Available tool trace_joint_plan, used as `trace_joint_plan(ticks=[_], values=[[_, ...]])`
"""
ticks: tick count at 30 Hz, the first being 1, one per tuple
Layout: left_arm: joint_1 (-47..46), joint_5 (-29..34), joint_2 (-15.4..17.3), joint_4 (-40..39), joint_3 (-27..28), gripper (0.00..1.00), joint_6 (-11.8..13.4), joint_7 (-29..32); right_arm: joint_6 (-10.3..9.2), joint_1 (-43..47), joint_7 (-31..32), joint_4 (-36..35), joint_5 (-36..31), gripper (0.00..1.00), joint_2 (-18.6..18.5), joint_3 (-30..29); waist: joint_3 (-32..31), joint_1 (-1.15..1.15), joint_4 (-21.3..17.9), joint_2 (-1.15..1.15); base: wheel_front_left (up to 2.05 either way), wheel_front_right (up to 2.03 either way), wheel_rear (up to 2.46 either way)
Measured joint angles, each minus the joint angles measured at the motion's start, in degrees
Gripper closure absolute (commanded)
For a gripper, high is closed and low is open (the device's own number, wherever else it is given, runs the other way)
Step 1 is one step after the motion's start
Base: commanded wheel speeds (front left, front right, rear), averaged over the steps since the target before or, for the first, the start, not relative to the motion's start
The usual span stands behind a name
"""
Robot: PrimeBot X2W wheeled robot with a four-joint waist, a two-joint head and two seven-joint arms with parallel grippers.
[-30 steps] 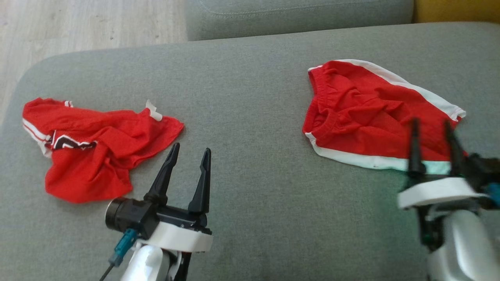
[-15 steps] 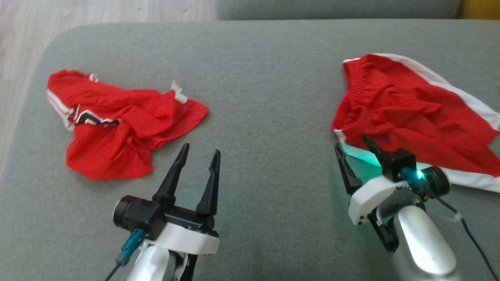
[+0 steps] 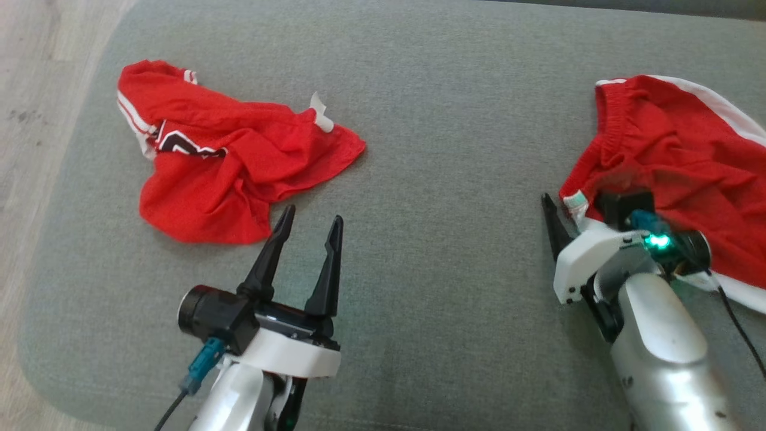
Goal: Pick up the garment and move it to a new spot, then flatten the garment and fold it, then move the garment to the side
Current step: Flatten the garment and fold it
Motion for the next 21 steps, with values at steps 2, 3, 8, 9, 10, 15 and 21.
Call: trace_joint_plan(ticks=[2, 3, 8, 9, 10, 15, 21], values=[[0.0, 0.0, 0.0, 0.0, -0.3, 0.0, 0.0, 0.0, 0.0, -1.1, -0.5, 1.4, 0.2, 1.0, -0.2, 0.6, 0.0, 0.0, 0.3, 0.0, 0.0, 0.0, 0.0], [0.0, 0.0, 0.0, 0.1, -0.3, 0.0, -0.1, 0.0, 0.0, -1.3, -1.0, 1.8, 0.6, 1.0, -0.3, 1.2, 0.0, 0.0, 0.4, 0.0, 0.0, 0.0, 0.0], [0.0, 0.0, 0.0, 0.3, -0.3, 0.0, -0.1, 0.0, 0.0, -1.3, -3.8, 3.3, 6.1, 1.0, -0.6, 8.2, -0.9, 0.0, 0.3, 0.0, 0.0, 0.0, 0.0], [0.0, 0.0, 0.0, 0.4, -0.4, 0.0, -0.1, 0.0, 0.0, -1.2, -3.9, 3.4, 7.4, 1.0, -0.6, 10.2, -1.2, 0.0, 0.2, 0.0, 0.0, 0.0, 0.0], [0.0, 0.0, 0.0, 0.5, -0.4, 0.0, -0.1, 0.0, 0.0, -1.0, -4.2, 3.3, 8.6, 1.0, -0.6, 12.2, -1.5, 0.0, 0.1, 0.0, 0.0, 0.0, 0.0], [0.1, 0.0, 0.0, 0.7, -0.3, 0.0, 0.2, 0.0, 0.0, 0.2, -4.3, 1.3, 14.7, 1.0, -0.7, 22.1, -3.0, -0.01, -0.9, 0.0, 0.0, 0.0, 0.0], [0.2, 0.0, 0.0, 0.7, -0.1, 0.0, 0.3, 0.0, 0.0, 1.9, -3.7, -3.5, 21.2, 1.0, -0.8, 32.0, -4.3, -0.01, -2.2, 0.0, 0.0, 0.0, 0.0]])
